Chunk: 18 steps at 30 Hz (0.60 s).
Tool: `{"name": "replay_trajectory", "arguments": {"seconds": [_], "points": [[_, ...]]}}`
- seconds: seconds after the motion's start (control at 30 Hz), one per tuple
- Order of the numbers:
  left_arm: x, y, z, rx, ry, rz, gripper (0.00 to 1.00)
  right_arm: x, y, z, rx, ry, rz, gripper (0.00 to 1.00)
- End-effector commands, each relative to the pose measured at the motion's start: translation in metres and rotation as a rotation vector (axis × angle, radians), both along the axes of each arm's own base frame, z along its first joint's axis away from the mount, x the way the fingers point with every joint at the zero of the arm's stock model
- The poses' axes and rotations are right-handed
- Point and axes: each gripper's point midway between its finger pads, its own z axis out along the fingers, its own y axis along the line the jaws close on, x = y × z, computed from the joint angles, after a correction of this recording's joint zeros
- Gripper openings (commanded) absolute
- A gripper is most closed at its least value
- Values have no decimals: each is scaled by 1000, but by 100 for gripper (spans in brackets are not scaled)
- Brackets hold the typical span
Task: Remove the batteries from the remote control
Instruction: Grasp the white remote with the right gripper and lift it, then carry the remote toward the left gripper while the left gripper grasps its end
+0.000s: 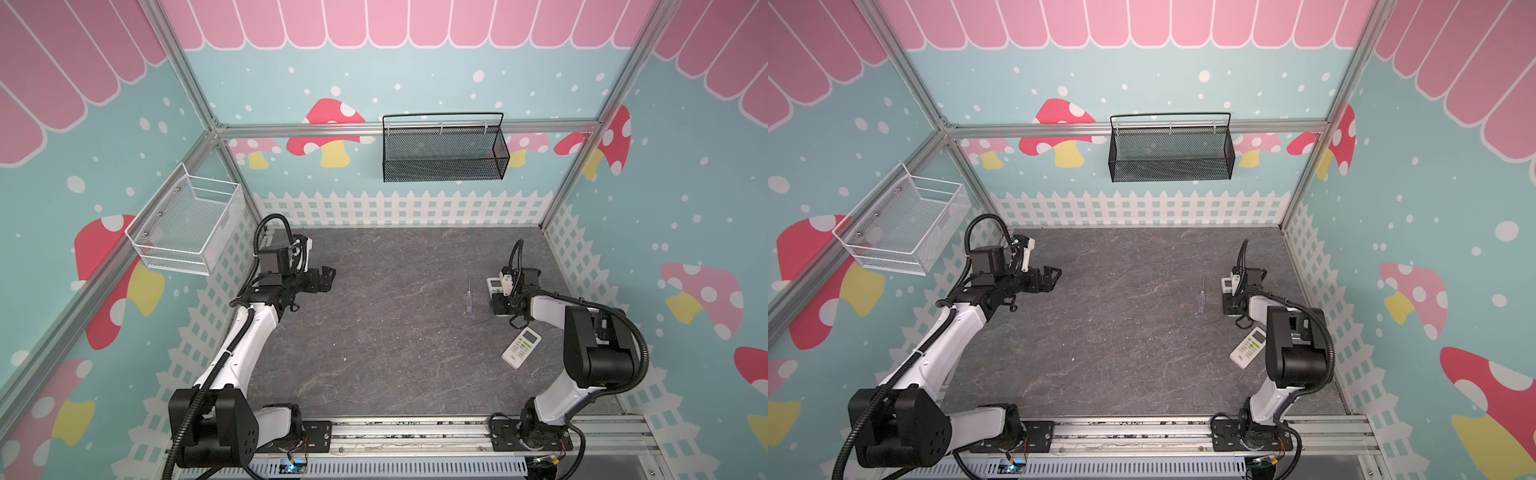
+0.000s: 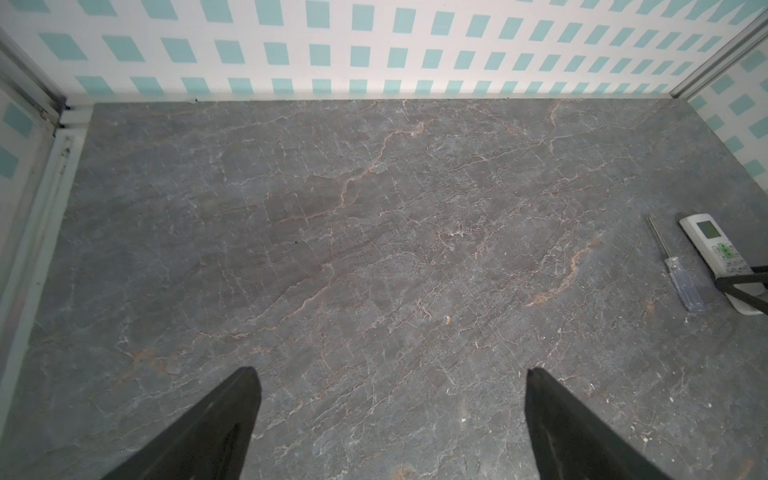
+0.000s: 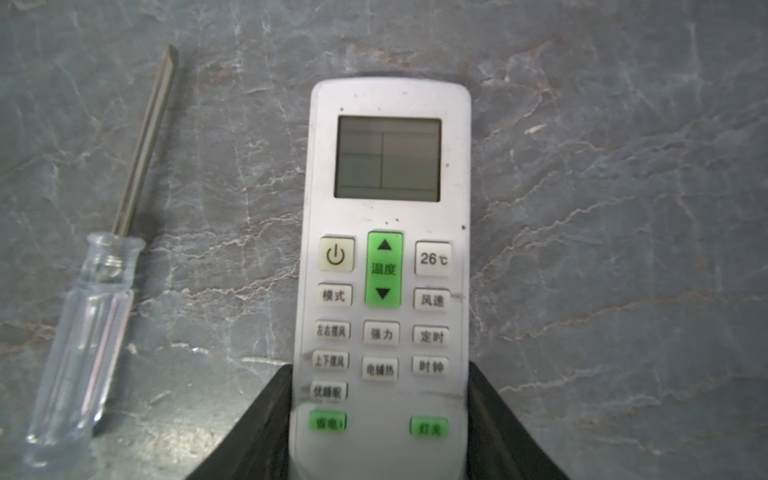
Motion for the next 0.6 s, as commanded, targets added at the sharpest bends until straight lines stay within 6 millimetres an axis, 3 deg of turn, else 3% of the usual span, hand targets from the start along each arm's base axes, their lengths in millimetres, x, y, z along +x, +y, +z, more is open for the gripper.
{"name": "replay_trajectory", "arguments": {"seconds": [0.0,0.17,0.27,0.4,0.57], "points": [[1,-10,25,88,-33,-109,99,6,2,8,12,9,22,54],[2,-45,67,231,-116,-351,99,28,15,59,69,-104,58,50],[1,-69,97,248,-189,-484,99,39,44,104,129,-211,164,49],[-14,-103,134,235,-292,-730,100,40,105,160,239,-352,418,48],[-25,-126,183,235,-458,-914,99,16,182,212,327,-471,739,44]]}}
